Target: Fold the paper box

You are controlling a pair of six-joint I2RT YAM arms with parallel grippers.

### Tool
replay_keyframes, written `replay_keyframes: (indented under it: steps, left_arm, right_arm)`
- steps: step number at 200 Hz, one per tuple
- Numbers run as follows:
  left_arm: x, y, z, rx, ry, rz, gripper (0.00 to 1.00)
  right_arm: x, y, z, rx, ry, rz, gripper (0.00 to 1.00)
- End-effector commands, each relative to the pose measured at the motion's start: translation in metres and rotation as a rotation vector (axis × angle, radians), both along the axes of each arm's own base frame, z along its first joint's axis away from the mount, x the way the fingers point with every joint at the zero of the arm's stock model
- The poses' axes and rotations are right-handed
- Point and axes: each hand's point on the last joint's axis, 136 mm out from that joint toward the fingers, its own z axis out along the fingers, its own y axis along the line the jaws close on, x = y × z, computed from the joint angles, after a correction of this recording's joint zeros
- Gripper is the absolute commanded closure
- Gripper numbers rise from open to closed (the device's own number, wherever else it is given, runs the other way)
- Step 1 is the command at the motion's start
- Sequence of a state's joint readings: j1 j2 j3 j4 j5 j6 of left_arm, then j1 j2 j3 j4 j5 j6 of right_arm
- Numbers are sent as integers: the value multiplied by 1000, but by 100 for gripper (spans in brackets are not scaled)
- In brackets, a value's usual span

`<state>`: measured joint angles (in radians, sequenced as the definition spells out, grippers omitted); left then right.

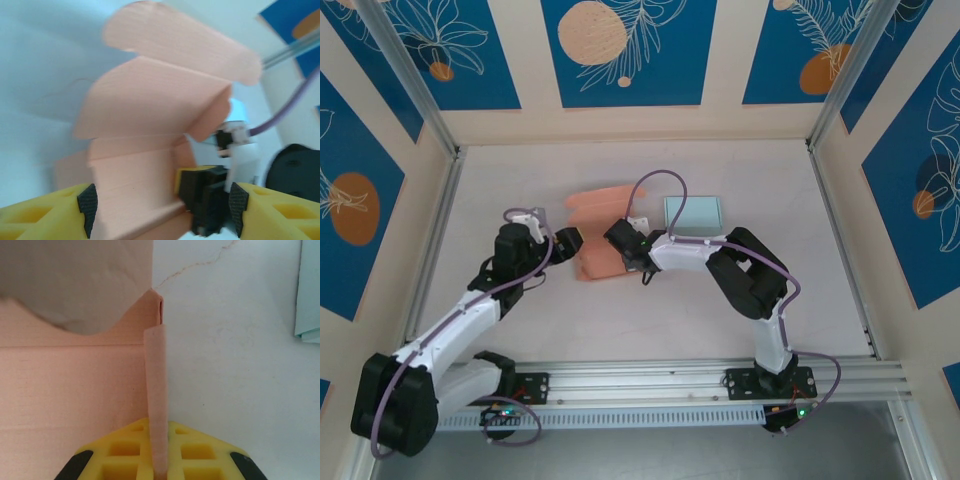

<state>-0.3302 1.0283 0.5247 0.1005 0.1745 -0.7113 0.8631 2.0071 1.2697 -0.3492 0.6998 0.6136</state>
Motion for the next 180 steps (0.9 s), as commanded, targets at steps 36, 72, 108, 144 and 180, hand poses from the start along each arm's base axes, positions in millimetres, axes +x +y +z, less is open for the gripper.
replay_keyframes:
  steps: [36, 72, 108, 144, 180]
  left_arm:
    - [-5, 10, -70, -15, 195, 27, 7]
    - [4, -15, -84, -111, 230, -63, 5]
    - [11, -38, -80, -158, 211, -139, 9]
    - [15, -49, -64, -145, 180, -170, 14]
    - [13, -50, -59, -121, 171, -168, 19]
  right_arm:
    - [-27, -10, -32, -87, 117, 31, 100]
    - [-27, -10, -32, -85, 115, 30, 100]
    - [-26, -7, -32, -84, 115, 35, 100]
    - [-26, -7, -32, -83, 115, 34, 100]
    - [-26, -5, -35, -86, 121, 35, 100]
